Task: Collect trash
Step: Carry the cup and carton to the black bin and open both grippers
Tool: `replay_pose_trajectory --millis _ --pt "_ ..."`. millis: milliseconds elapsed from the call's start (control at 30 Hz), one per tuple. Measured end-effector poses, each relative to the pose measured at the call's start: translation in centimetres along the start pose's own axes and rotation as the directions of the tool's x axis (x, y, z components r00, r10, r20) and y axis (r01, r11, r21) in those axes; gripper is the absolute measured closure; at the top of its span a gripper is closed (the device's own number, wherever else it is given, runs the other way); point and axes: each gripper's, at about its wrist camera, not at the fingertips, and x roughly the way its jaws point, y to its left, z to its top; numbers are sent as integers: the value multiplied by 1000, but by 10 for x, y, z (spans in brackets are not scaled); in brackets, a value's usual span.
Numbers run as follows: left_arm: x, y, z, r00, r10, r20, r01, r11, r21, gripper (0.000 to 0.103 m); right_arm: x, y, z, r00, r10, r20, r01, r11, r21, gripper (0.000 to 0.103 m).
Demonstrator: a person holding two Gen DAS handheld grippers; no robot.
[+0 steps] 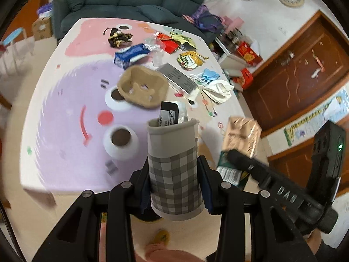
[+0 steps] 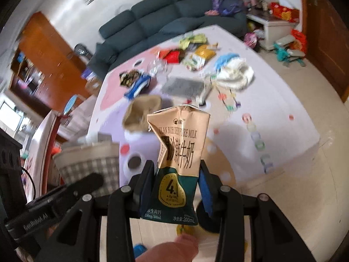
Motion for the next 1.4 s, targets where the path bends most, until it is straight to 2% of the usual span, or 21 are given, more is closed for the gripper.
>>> replay_pose_trajectory --millis 233,467,567,733,900,1133,1167,1267,1333,1400 --pt "31 -22 -69 998 48 -39 -52 992 -118 65 1 -52 -48 992 83 -96 -88 995 -46 63" --pt "73 -27 -120 981 167 -96 -175 981 -89 64 27 -92 -89 974 110 -198 -117 993 -23 63" --pt "99 -22 -137 970 212 -122 -220 974 -55 63 52 -108 -105 964 121 -239 -122 992 8 63" --pt "169 -3 -166 949 258 -182 -264 965 -8 62 110 -134 -137 952 112 -285 -103 994 45 63" --pt "235 26 -190 941 266 -210 -272 962 3 61 177 -157 -174 937 82 -339 -64 996 64 62" --pt "303 63 -208 933 273 -235 -274 961 26 58 257 -183 -219 917 48 -397 -10 995 96 60" --pt "310 69 -209 932 274 -239 -278 960 20 56 265 -184 -222 915 42 -402 -3 995 97 60" --pt "323 80 -211 926 277 -257 -284 959 11 29 283 -189 -229 911 35 -411 13 993 114 56" --pt "327 84 -213 927 280 -249 -287 958 10 25 290 -191 -230 911 41 -411 16 991 134 44" --pt "329 86 -217 922 294 -253 -300 954 17 17 292 -191 -226 916 45 -400 14 990 143 42"
